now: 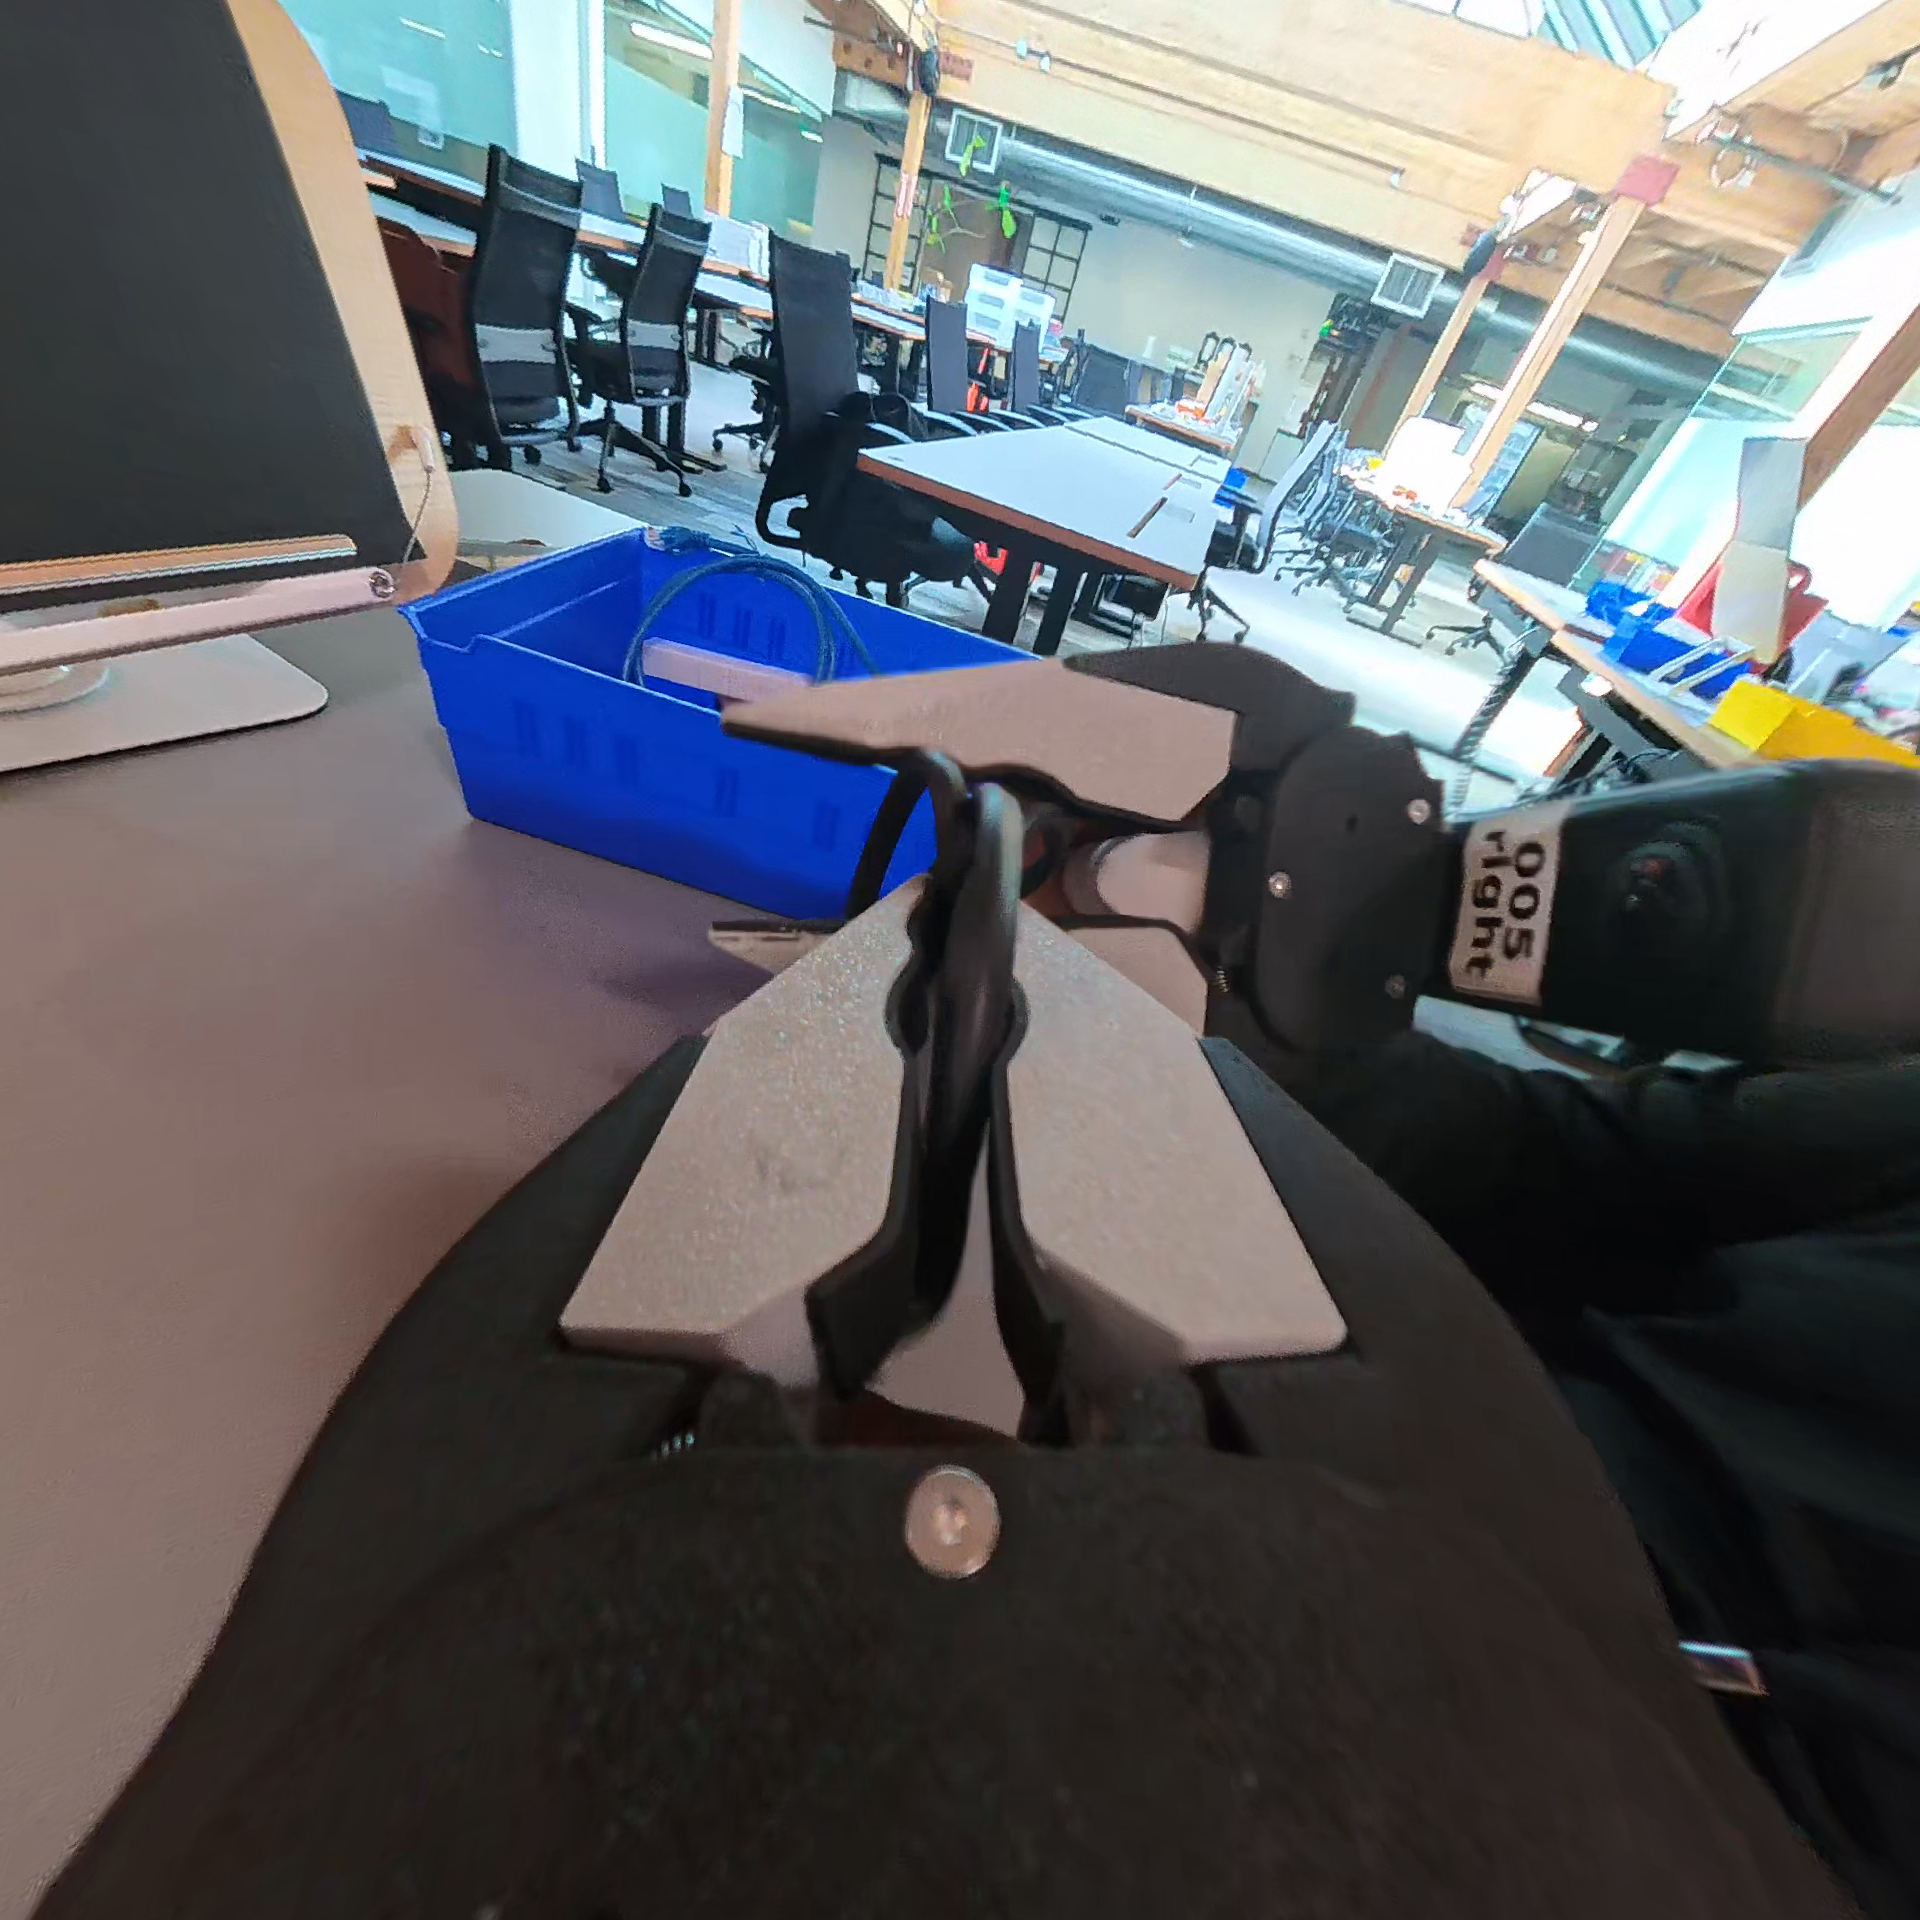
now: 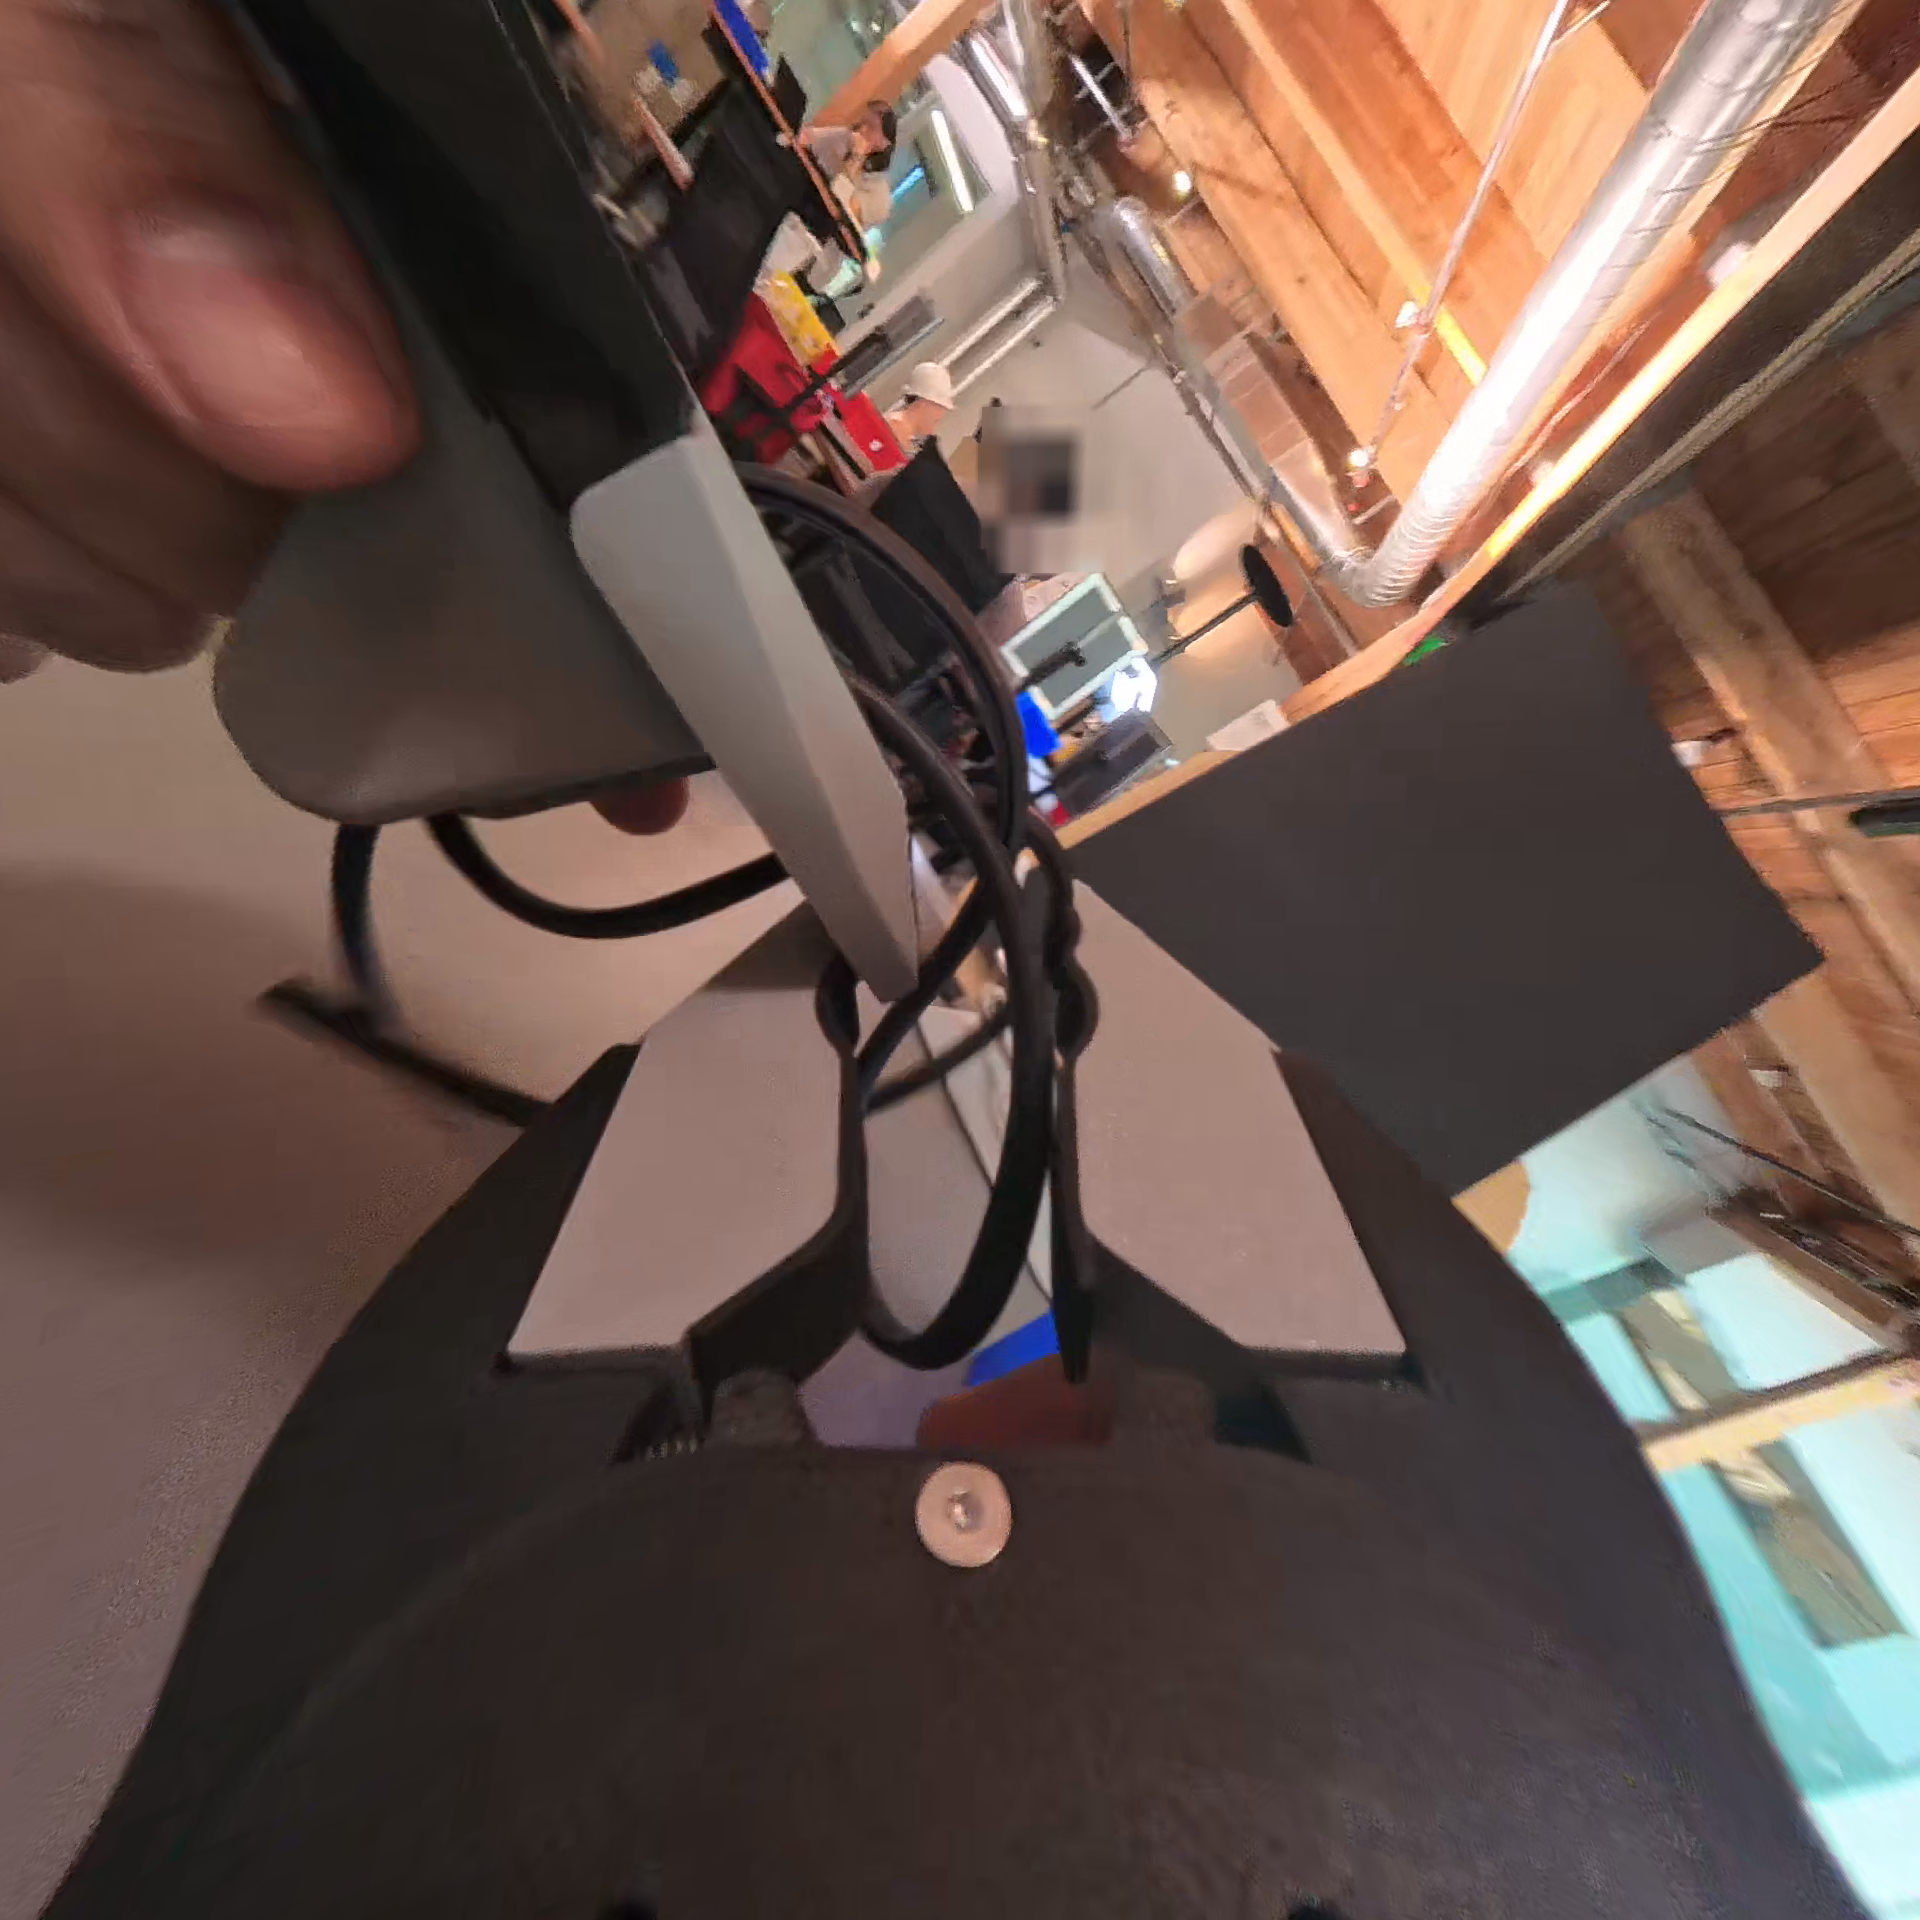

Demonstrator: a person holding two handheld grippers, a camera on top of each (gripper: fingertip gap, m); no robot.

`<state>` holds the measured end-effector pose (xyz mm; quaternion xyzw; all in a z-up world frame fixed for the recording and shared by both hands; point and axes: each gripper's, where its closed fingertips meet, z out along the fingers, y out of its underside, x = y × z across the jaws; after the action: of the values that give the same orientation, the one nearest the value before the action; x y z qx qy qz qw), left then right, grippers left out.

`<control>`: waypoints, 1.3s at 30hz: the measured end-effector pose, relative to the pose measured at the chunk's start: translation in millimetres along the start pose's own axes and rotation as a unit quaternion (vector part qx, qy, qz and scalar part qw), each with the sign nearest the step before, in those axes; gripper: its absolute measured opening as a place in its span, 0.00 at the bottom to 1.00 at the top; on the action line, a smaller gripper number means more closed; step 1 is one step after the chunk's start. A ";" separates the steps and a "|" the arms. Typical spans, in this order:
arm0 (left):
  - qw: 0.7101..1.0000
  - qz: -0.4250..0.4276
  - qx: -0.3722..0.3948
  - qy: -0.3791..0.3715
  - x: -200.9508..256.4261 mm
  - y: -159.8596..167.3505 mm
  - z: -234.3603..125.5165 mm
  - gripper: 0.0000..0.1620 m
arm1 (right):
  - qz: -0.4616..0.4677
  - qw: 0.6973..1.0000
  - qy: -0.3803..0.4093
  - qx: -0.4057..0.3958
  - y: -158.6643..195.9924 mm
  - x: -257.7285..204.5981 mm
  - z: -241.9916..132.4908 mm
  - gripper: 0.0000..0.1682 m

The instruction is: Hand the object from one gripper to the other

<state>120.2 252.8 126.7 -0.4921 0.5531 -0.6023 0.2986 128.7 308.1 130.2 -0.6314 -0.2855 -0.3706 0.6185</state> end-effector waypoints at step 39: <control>0.985 0.138 -0.008 0.099 55.6 -2.1 -28.8 0.42 | 0.295 0.924 -0.223 0.095 -12.8 32.3 -59.6 0.00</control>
<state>75.3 213.7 146.0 -0.3511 0.6476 -0.5964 0.3188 129.5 246.7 161.6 -0.6914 -0.2506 0.0081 0.6776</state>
